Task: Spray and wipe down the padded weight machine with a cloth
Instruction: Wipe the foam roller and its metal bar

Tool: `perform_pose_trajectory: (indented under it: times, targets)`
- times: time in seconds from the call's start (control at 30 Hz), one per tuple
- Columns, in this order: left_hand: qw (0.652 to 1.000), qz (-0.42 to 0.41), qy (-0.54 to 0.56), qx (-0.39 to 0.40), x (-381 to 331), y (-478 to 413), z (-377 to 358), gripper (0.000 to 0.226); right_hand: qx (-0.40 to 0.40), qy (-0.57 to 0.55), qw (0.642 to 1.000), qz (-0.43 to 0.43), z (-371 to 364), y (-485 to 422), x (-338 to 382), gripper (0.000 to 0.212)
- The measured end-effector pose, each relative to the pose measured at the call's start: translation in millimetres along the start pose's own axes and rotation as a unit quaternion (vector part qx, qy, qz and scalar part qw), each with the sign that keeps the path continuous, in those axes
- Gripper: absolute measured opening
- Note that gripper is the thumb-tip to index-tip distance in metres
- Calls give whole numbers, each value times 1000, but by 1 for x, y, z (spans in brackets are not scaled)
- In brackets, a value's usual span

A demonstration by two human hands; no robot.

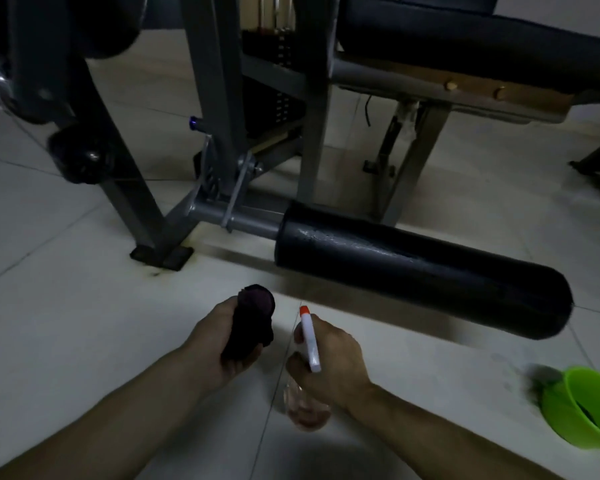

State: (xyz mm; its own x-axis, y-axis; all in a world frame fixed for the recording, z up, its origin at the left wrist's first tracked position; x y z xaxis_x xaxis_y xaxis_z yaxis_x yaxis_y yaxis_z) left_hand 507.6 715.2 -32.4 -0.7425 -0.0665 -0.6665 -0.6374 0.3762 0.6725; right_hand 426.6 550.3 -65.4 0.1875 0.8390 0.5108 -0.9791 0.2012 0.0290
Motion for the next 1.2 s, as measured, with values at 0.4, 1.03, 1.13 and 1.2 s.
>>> perform_pose_trajectory:
  times: [0.4, 1.03, 1.13, 1.2]
  targets:
    - [998, 47, -30, 41, 9, -5, -37, 32, 81, -106, 981, -141, -57, 35, -91, 71]
    - [990, -79, -26, 117, -66, -15, -175, 37, -268, -85, 949, 141, 147, -46, -12, 45]
    - [959, -256, -118, 1, -77, -23, -154, 18, -252, -63, 957, 129, 165, -63, -13, 48]
    - [934, -320, -139, -76, -82, -24, -126, 34, -190, 23, 976, 99, 159, -73, -31, 50]
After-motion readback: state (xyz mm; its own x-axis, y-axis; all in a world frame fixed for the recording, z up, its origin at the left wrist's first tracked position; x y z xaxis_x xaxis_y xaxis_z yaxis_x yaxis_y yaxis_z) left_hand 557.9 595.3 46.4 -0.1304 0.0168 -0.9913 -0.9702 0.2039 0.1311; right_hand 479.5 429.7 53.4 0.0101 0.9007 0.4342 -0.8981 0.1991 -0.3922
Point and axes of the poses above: each hand's wrist, its own y-axis away from the middle knuckle, its own z-axis out of the back of the hand, x = y × z, the point moved 4 cm from there along -y, towards the middle knuckle, and after that the axes turned 5 degrees about x, right-handed, at the moved point
